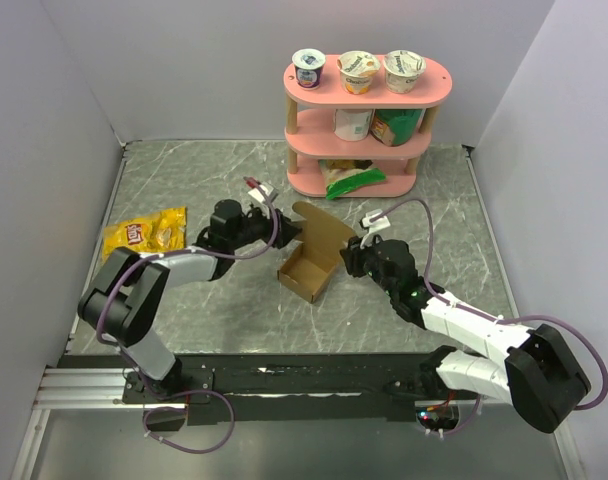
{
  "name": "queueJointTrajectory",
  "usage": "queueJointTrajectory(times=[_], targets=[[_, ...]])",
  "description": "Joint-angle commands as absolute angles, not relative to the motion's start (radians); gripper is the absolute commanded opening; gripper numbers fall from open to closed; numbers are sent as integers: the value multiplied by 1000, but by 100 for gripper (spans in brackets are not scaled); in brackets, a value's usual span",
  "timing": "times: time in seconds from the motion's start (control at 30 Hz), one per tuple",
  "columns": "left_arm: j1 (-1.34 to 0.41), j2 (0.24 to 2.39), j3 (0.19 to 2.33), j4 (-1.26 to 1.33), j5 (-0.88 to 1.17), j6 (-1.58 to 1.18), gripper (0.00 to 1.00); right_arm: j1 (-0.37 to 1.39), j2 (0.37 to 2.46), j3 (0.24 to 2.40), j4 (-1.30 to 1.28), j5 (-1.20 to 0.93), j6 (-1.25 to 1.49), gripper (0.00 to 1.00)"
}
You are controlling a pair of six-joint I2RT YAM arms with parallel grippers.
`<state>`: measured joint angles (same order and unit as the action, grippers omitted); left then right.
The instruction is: Fold the paper box
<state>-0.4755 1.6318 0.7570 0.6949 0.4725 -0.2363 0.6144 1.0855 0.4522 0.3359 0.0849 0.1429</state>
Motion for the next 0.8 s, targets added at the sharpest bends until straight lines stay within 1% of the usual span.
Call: queueJointTrajectory(times=[0.0, 0.07, 0.1, 0.17, 0.2, 0.37, 0.4, 0.47, 0.5, 0.63, 0.77], targets=[[-541, 1646, 790, 749, 408, -180, 48, 615, 1081, 474, 342, 127, 160, 33], [-552, 1638, 772, 761, 371, -184, 43, 615, 1084, 477, 339, 129, 160, 26], [-563, 1635, 764, 770, 358, -193, 38, 614, 1088, 479, 342, 123, 161, 24], [-575, 1623, 744, 791, 309, -205, 32, 617, 1095, 485, 347, 126, 166, 12], [-590, 1620, 741, 795, 298, -213, 29, 621, 1100, 488, 345, 129, 167, 9], [-652, 1626, 726, 792, 194, -233, 19, 664, 1134, 535, 316, 204, 178, 4], [-669, 1629, 724, 790, 167, -247, 13, 670, 1141, 540, 322, 210, 176, 0], [-681, 1635, 715, 796, 96, -267, 7, 684, 1155, 546, 331, 247, 186, 0], [-683, 1635, 712, 799, 74, -288, 6, 689, 1161, 546, 343, 258, 187, 0], [-684, 1634, 696, 805, 37, -317, 6, 715, 1172, 542, 376, 302, 167, 0], [-684, 1611, 664, 822, 26, -324, 26, 713, 1170, 523, 417, 264, 112, 0]])
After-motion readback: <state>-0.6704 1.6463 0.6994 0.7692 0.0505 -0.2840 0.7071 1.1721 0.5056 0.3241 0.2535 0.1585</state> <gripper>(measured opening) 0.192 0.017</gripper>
